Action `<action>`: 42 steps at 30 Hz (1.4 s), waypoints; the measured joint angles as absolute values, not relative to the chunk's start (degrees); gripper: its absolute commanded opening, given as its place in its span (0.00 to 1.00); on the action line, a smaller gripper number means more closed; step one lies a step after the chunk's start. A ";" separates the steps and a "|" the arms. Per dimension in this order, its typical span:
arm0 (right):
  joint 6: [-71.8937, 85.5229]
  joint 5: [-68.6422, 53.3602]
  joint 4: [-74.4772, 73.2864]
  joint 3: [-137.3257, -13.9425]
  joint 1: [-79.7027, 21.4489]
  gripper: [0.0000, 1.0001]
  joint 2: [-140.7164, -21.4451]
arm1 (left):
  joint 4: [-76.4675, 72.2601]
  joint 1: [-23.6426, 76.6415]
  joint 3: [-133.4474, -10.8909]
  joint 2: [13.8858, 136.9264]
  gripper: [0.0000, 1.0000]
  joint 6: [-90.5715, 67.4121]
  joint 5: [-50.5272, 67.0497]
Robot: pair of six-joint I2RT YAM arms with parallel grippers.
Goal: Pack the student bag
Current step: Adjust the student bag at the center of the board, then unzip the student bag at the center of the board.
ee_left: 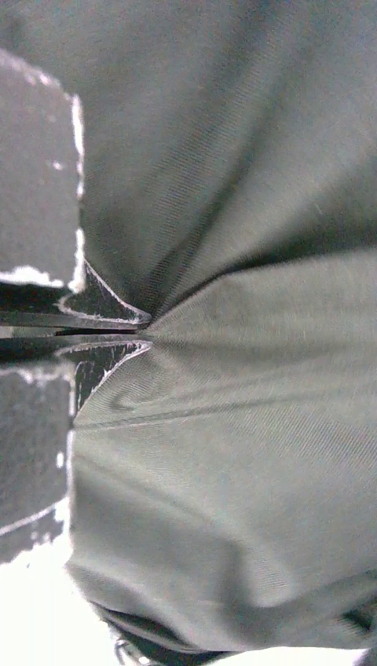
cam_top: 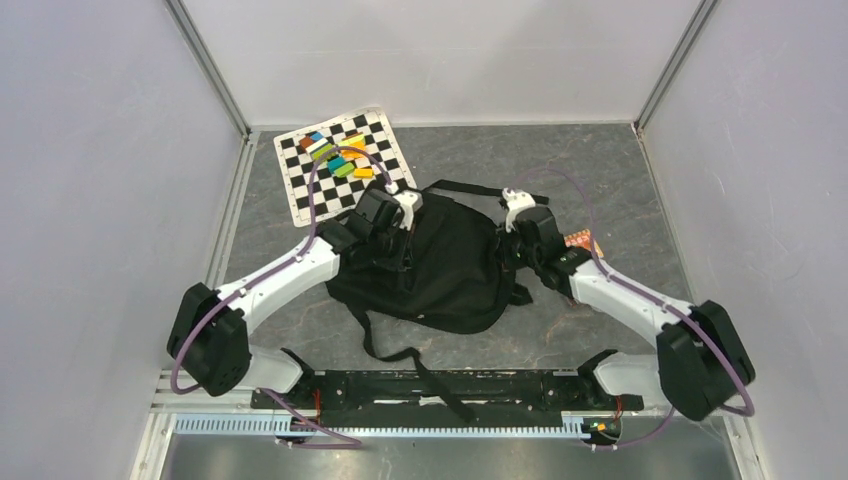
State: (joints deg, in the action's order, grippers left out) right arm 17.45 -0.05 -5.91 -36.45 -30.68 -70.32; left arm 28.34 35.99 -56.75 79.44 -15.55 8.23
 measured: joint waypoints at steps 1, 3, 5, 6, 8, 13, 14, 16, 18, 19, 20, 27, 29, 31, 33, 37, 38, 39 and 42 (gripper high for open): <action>16.19 0.86 -6.15 -38.68 -30.59 0.00 -72.25 | 28.49 37.28 -56.75 79.37 0.02 -15.55 8.38; 14.13 2.70 -6.11 -42.54 -30.37 0.00 -75.79 | 28.77 40.42 -56.75 79.22 0.02 -15.64 8.38; 12.23 3.79 -6.09 -46.11 -30.09 0.00 -79.20 | 28.84 44.38 -56.75 79.18 0.02 -16.08 7.94; 11.22 4.14 -6.02 -48.38 -29.95 0.00 -81.49 | 28.73 46.33 -56.75 79.18 0.03 -16.71 7.64; 10.11 3.95 -5.69 -51.27 -29.93 0.00 -84.75 | 28.21 49.82 -56.71 79.18 0.13 -18.94 7.49; 9.04 0.71 -4.34 -55.72 -29.95 0.25 -90.11 | 26.46 53.60 -56.14 78.83 0.74 -24.91 7.86; 8.73 -0.12 -4.32 -56.23 -29.95 0.32 -90.39 | 26.52 53.91 -56.16 78.28 0.84 -26.33 7.81; 8.45 -1.17 -4.38 -57.08 -29.93 0.44 -90.37 | 27.66 54.22 -56.69 77.17 0.97 -26.46 7.14; 7.84 -2.02 -4.60 -57.98 -29.93 0.55 -89.93 | 29.58 54.02 -57.98 75.92 1.00 -26.15 5.74; 7.42 -2.61 -4.93 -58.22 -29.93 0.60 -89.34 | 30.94 53.43 -59.00 75.29 1.00 -25.76 4.82; 7.16 -3.03 -5.26 -58.33 -29.95 0.62 -88.51 | 32.12 52.51 -60.03 74.67 1.00 -25.19 3.97; 5.58 -9.13 -7.03 -56.29 -30.57 0.65 -75.24 | 39.05 39.81 -63.64 72.36 1.00 -19.09 -0.97; 5.91 -9.34 -6.37 -53.23 -32.25 0.65 -70.13 | 40.51 35.62 -63.64 72.42 1.00 -17.89 -2.20; 6.85 -8.67 -5.85 -49.01 -35.99 0.66 -64.93 | 41.17 32.49 -63.61 72.75 1.00 -17.04 -3.66; 8.19 -7.33 -5.54 -45.76 -40.16 0.66 -62.00 | 41.06 30.68 -63.44 73.34 1.00 -16.36 -4.62; 11.33 -3.22 -5.08 -40.91 -49.52 0.65 -60.05 | 38.04 29.87 -59.64 73.10 1.00 -14.98 -5.45; 11.84 -2.04 -5.10 -40.62 -50.85 0.65 -60.25 | 37.12 29.87 -58.24 72.79 1.00 -14.74 -5.74; 12.34 -0.84 -5.08 -40.60 -51.96 0.65 -60.53 | 36.27 29.87 -56.77 72.31 1.00 -14.50 -6.02; 13.08 2.52 -3.88 -41.12 -54.76 0.64 -62.48 | 34.59 29.85 -53.45 70.26 1.00 -14.39 -6.87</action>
State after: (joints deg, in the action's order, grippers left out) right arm 13.08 2.52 -3.88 -41.12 -54.76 -62.48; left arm 34.59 29.85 -53.45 70.26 -14.39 -6.87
